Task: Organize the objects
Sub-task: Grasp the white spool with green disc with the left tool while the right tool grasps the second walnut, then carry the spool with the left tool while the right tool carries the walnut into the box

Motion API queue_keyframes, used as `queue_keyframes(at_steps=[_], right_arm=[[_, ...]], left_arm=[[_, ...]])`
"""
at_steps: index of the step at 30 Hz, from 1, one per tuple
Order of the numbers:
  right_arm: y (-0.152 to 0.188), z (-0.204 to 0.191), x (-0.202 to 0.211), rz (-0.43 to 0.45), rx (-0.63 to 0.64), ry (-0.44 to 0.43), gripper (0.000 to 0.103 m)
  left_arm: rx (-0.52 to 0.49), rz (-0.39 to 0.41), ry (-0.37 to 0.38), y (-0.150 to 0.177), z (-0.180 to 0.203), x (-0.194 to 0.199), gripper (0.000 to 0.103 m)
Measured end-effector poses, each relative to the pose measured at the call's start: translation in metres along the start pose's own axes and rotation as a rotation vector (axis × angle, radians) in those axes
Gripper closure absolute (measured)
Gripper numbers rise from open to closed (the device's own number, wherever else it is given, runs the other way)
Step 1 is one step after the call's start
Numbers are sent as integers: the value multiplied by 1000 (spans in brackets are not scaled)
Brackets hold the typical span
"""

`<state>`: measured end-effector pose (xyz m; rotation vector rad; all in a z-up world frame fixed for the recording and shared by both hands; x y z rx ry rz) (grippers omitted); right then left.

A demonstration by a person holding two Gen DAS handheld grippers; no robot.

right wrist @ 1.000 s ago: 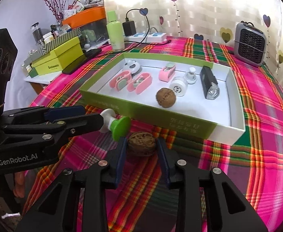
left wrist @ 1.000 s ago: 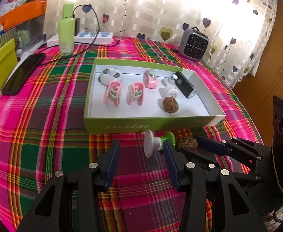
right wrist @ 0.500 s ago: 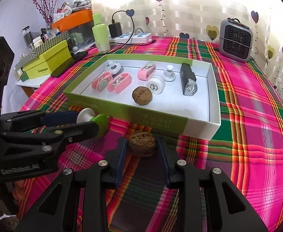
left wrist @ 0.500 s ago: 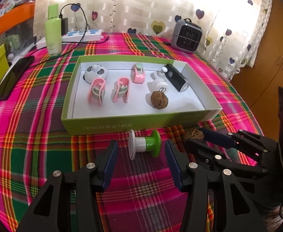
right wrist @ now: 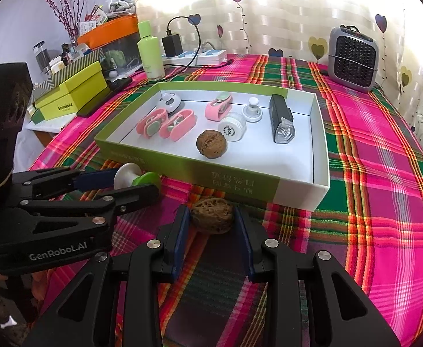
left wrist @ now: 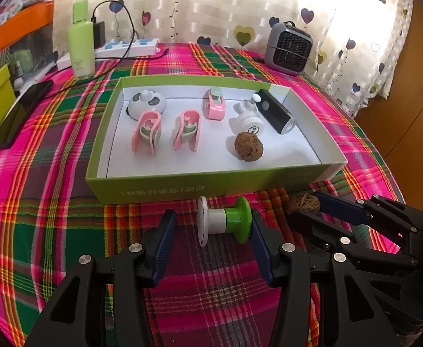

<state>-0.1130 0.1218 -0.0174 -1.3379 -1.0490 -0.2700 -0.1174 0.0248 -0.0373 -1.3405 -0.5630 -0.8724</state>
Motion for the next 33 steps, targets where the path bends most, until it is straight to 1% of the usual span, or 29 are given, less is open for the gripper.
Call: queue_keyframes(at_steps=[8,10,12,16,33], right_arm=[[0,1,0,0,0,-1,70],[0,1,0,1,-3,-2,70],[0,1,0,2,-4,-3,70],[0,2,0,1,-3,-1,70],[0,3,0,4,1,3,70]], left_arm=[[-9,12,-11,0,2,-1,55],[-6,14,-7,0,2,-1,58],[-8,13,-11,0,2,-1,67],[-9,14,-14,0,1,-1,70],[-9,17,-12,2,1,1,71]])
Point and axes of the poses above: each gripper's, at about its wrist camera, not at the fingertips, and x roughly against the way its jaws point, z to its right, y to its underside, the point moved 6 cm from there along -x, roughly the way its jaws point
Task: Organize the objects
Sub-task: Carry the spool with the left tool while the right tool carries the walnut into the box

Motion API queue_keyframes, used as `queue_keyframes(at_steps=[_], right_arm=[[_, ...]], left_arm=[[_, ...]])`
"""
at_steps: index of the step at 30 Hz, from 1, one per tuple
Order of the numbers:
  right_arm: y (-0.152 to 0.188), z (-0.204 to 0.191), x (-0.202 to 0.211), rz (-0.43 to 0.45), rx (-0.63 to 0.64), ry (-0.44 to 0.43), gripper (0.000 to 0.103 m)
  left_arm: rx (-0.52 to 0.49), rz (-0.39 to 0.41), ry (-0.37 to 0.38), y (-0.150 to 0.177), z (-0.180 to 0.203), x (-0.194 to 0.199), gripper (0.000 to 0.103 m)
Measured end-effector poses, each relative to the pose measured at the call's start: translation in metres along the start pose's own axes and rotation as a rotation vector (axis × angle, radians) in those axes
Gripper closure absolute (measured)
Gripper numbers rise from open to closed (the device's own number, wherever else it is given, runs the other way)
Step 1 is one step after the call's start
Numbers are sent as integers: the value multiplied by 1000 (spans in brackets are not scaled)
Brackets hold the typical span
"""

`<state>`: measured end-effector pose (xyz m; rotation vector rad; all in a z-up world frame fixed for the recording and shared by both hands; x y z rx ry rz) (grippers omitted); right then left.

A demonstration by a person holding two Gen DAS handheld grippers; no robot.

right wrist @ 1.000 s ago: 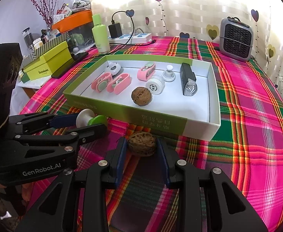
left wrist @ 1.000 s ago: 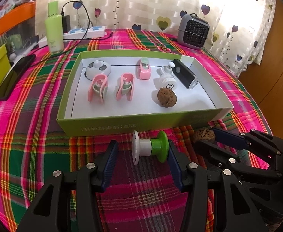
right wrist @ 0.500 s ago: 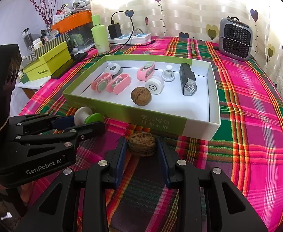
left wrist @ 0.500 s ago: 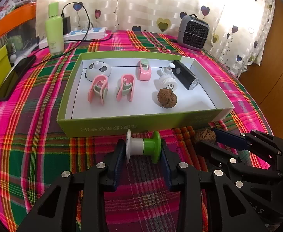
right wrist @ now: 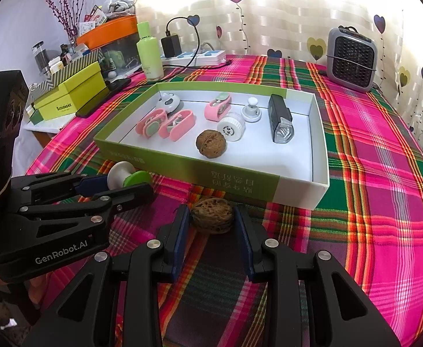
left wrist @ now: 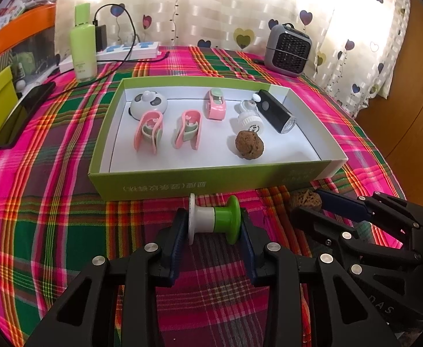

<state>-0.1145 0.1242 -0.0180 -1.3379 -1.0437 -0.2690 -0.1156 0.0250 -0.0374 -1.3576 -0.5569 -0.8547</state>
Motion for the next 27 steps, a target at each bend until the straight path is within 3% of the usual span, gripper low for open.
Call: queue_keyframes(at_steps=[27], right_arm=[[-18,8,19,78,-13,8,70]], left_arm=[[-9,62,20,-23,6,18,71]])
Point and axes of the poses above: each gripper's, at about its wrist camera, not at the fingertips, and x roughly against the way its jaws point, z to its right, y to its underside, the point moved 6 cm from there along -x, roughly the way its jaws point
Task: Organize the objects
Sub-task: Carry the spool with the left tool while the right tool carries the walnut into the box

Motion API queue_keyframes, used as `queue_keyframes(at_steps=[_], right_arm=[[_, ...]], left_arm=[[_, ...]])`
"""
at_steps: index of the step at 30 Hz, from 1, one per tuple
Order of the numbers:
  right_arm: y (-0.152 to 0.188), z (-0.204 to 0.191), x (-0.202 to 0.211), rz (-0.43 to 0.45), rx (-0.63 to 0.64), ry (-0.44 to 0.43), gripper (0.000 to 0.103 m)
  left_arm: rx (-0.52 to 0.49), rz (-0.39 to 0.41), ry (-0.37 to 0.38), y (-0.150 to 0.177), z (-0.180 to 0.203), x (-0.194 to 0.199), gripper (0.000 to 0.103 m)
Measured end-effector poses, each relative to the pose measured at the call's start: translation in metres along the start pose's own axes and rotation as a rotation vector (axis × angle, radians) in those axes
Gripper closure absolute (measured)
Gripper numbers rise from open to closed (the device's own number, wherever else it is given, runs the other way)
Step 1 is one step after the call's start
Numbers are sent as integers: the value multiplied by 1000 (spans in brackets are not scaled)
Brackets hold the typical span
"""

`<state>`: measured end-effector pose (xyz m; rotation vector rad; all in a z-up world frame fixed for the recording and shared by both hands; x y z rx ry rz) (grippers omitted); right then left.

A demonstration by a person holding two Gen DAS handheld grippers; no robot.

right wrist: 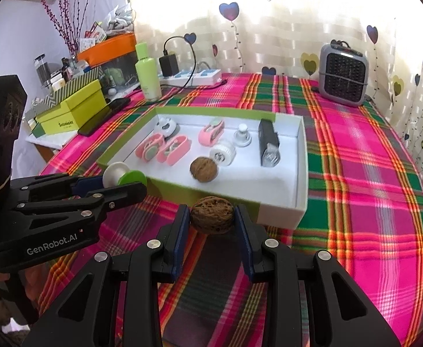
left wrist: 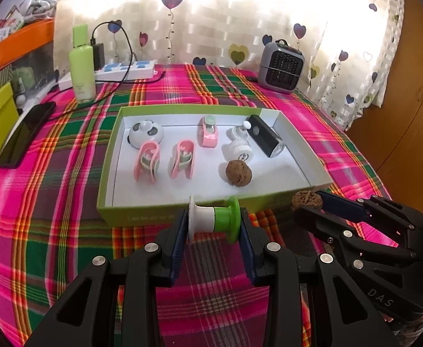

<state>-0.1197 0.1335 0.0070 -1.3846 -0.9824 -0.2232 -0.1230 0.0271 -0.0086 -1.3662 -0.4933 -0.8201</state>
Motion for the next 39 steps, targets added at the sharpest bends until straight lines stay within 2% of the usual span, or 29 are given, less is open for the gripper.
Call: queue_keyframes(at_steps=[11,22,39], right_arm=[[-17,9,2,31,0,20,70],[-34,17,-5,45,5,33,70],[-36,35,-42,-32,-11,39,70]], left_arm=[[-21,19,17,-17,8,-2,72],[-35,35,0,-40,9,-9,72],[-22,-26,-25,-44,4,-47,72]])
Point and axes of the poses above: each gripper's, at about its wrist camera, not at the fingertips, and x roughly against the way its jaws point, z to its right, y to its underside, the point moved 6 cm from there along -x, roughly the way its jaws point
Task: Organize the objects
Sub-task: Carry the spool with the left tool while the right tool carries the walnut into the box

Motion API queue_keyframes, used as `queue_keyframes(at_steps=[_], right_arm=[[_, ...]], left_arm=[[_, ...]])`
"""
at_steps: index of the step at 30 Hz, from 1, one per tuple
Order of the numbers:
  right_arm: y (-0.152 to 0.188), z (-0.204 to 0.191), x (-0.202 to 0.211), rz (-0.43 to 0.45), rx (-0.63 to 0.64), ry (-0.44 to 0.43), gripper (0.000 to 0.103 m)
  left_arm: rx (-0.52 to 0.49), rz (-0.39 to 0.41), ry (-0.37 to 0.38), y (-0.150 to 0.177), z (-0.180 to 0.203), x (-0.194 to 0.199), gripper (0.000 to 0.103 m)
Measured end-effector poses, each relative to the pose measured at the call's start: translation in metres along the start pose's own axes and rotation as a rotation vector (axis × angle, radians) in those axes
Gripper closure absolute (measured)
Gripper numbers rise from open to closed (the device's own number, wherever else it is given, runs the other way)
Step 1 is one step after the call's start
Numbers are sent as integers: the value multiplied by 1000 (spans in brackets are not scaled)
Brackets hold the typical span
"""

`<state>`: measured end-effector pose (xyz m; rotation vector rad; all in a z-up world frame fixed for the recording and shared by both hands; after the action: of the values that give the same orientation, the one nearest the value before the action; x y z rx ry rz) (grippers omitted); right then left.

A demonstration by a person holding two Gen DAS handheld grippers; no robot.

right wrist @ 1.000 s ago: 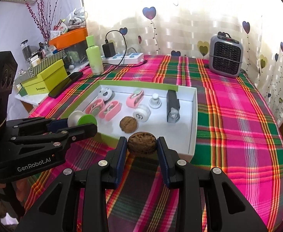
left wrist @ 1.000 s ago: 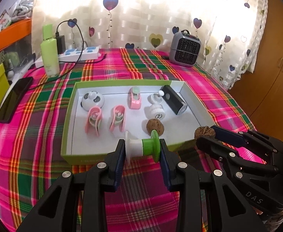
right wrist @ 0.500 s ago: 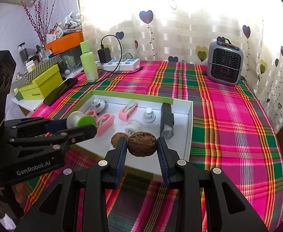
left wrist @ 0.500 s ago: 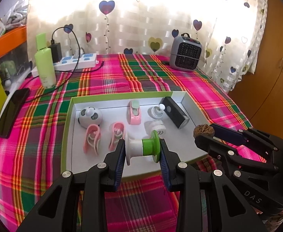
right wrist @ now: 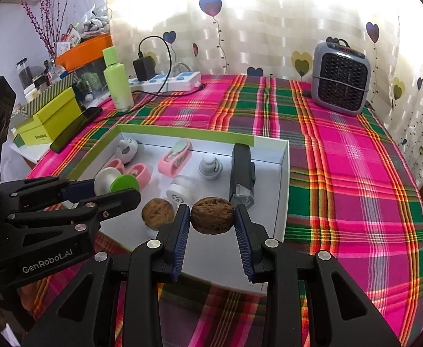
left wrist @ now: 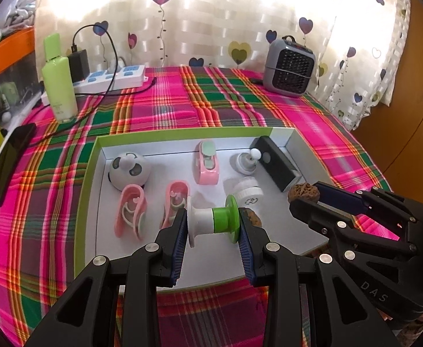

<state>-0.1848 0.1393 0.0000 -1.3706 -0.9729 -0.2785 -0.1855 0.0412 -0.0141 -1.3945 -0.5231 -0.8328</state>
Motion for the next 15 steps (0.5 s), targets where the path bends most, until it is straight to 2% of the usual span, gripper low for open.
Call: queue_keyframes(at_steps=[15], right_arm=[[2,2,-16,-52,9,-18,70]], left_arm=[[-15,-10,-15,-3,-2,-11,72]])
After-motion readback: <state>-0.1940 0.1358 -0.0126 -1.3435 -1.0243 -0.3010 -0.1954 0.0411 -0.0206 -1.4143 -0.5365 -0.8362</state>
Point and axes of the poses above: each gripper's, at about its wrist camera, not at the fingertips, and x roughly against the way its jaws point, z to its right, y to its underside, the point moved 6 cm from there along -x, roughly the way its jaws point
